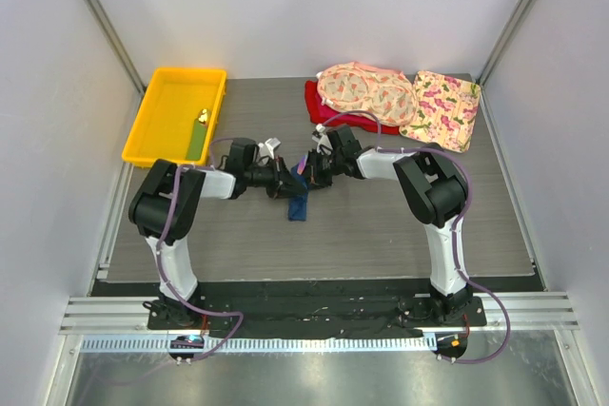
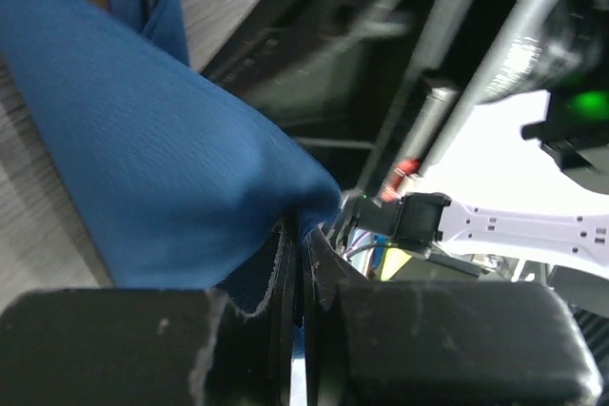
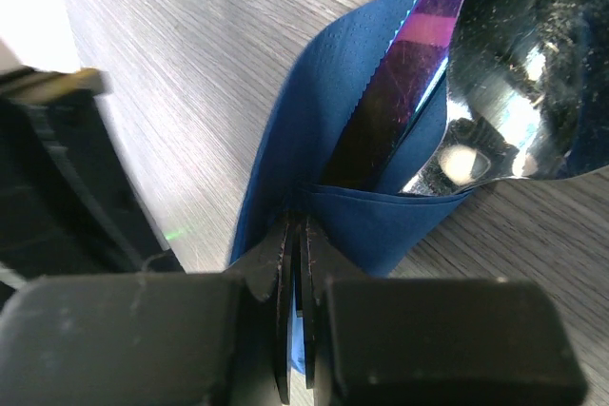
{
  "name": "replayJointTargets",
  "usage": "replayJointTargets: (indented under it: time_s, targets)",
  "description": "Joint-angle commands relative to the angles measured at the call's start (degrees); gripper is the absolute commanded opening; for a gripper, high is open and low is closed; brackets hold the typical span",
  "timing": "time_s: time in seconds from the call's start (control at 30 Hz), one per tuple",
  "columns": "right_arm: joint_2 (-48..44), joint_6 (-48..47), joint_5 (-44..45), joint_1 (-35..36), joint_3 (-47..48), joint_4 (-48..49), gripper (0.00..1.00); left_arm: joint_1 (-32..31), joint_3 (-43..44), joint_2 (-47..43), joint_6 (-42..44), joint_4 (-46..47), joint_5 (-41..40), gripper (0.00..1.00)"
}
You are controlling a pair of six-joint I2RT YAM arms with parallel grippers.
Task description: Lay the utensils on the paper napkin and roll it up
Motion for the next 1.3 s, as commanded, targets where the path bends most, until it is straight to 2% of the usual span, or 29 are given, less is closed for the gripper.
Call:
replayJointTargets:
  time_s: [0.0,0.1,0.33,0.57,0.83,1.0,1.27]
  targets:
    - [3.8,-2.4,9.4,0.6,-1.3,-3.7,0.07,-1.0,-0.4,2.8,-3.0,7.9,-0.9,0.08]
    - [3.5,-2.6,9.4,0.7,-1.4,-3.7,0.07,-1.0,-1.0,4.1,-1.1,7.4,-0.9,0.08]
    - [2.9,-2.9,9.4,0.7,-1.9,-3.8,0.07,-0.6,-0.9,5.6,5.7,-1.2,-3.7,0.07]
    - [-0.3,-4.3,6.8,0.3,-0.6,-4.8,0.11,0.8,3.2,8.2,12.6,-14.5,-8.3,0.03]
    - [-5.1,-2.3,-0.3,-3.3,2.4,-5.4,0.18,1.0,3.5,8.5,12.1,-15.3,-8.8,0.00]
    - [-7.9,2.1,-3.7,-5.4,-0.3,-2.2,0.21,1.0,3.4,8.2,12.0,-15.0,-8.6,0.00]
    - [-6.4,12.9,-7.2,-6.0,-8.3,12.5,0.19,1.0,3.6,8.0,12.1,-14.1,-8.4,0.00]
